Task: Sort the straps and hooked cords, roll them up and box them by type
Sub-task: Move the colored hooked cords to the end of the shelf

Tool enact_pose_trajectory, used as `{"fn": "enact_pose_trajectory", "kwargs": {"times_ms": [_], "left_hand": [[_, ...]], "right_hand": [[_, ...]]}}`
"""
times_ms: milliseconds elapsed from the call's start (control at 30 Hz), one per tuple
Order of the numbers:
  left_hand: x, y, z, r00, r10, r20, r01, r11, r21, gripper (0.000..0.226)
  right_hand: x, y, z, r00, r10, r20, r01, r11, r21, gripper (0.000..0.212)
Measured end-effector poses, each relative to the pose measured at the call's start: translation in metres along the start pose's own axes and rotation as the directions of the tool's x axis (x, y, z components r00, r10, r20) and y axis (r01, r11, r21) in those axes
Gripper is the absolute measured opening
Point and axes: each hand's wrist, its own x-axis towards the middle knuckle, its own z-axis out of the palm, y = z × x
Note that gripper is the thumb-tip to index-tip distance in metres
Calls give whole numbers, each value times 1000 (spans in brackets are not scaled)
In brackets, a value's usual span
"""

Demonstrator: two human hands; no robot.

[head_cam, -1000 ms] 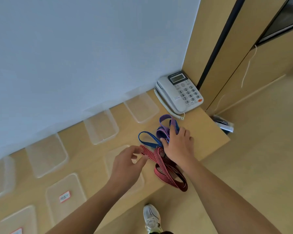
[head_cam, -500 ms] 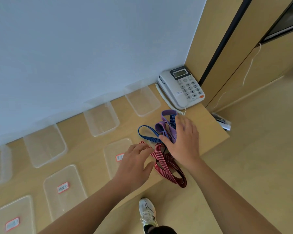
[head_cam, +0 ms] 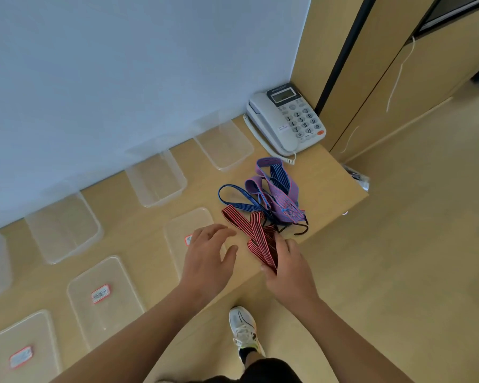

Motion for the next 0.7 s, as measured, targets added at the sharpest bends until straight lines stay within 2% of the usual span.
{"fn": "enact_pose_trajectory", "kwargs": {"times_ms": [67,200,300,400,500,600,700], "left_hand": [[-2,-2,-2,1000,0,-5,0,1000,-7,28],[-3,1,-8,998,-26,-51,24,999,-47,29],[0,8,-15,997,-15,-77,11,998,-54,31],[6,16,-20,995,19,-101,-24,999,-46,30],[11,22,-23,994,18,-109,-23,999,-46,29],[12,24,-21,995,-12,-94,8,999,-42,29],[8,23,-17,996,-42,-73,39,999,-34,29]], "right_hand": [[-2,-4,-4,997,-47,-63,51,997,62,55],[1,-21,-18,951,-135,-279,185,969,161,35],[18,-36,-39,884,-168,-436,259,953,158,35],[39,-44,-61,838,-196,-509,276,957,87,39],[58,-38,-71,845,-159,-510,192,981,11,40],[75,-26,-68,931,-69,-359,21,990,-137,39],[86,-16,-62,973,18,-230,-86,953,-291,48]]}}
